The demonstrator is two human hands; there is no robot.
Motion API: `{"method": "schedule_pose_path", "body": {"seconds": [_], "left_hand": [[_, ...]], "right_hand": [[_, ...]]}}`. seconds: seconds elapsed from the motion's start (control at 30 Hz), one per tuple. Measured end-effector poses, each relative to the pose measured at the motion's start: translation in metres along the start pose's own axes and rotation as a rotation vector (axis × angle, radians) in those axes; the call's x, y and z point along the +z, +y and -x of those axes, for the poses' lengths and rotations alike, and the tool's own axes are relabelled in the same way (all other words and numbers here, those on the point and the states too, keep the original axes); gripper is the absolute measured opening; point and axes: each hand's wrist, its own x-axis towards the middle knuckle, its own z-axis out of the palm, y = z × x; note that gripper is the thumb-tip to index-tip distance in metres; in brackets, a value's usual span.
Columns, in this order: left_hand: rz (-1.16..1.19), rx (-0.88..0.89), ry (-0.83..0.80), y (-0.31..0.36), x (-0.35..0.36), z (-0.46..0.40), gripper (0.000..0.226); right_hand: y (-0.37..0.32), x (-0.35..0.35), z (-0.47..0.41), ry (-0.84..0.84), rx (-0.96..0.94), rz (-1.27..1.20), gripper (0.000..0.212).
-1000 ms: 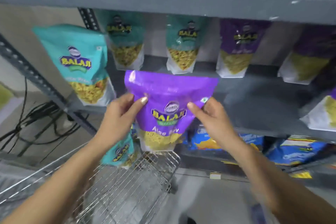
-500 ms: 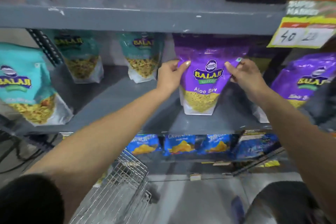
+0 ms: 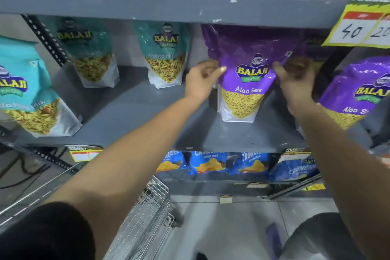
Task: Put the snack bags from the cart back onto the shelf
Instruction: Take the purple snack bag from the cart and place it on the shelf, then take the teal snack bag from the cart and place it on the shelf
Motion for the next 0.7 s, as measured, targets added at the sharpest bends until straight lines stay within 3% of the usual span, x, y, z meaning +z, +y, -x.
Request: {"method": "schedule_pose_path", "body": {"seconds": [0.07,0.1,0.2,0.27,0.37,0.43,0.57,0.7], "left_hand": [[-0.031,0.018,-0.011,-0.017,-0.031,0.024,0.029],[-0.084,0.009,-0.002,-0.029,-0.05,0.038,0.026],[-0.211,-0.1,0.055,-0.082,-0.117,0.089,0.013],[-0.221,-0.243,0.148,-0.122,-0.165,0.13,0.007],[-0.178,-0.549,0.312,-0.177,-0.229,0.189,0.028],[-0.176,-0.73,0.381,-0.208,-0.268,0.22,0.029],[-0.232,-0.928,0.45,-0.251,-0.329,0.257,0.011],[-0.306,-0.95,0.536,-0.278,-0.362,0.262,0.067]], "right_hand": [[0.008,0.0,0.033,0.157,-0.093,0.111,0.064],[0.015,0.003,0.053,0.182,-0.158,0.173,0.062],[0.04,0.031,0.124,0.051,-0.373,0.246,0.02],[0.052,0.064,0.173,-0.123,-0.373,0.211,0.013],[0.07,0.118,0.245,-0.469,-0.389,0.248,0.016],[0.082,0.152,0.289,-0.727,-0.41,0.329,0.014],[0.107,0.213,0.35,-1.092,-0.32,0.533,0.007],[0.125,0.265,0.372,-1.082,-0.133,0.607,0.015]]}}
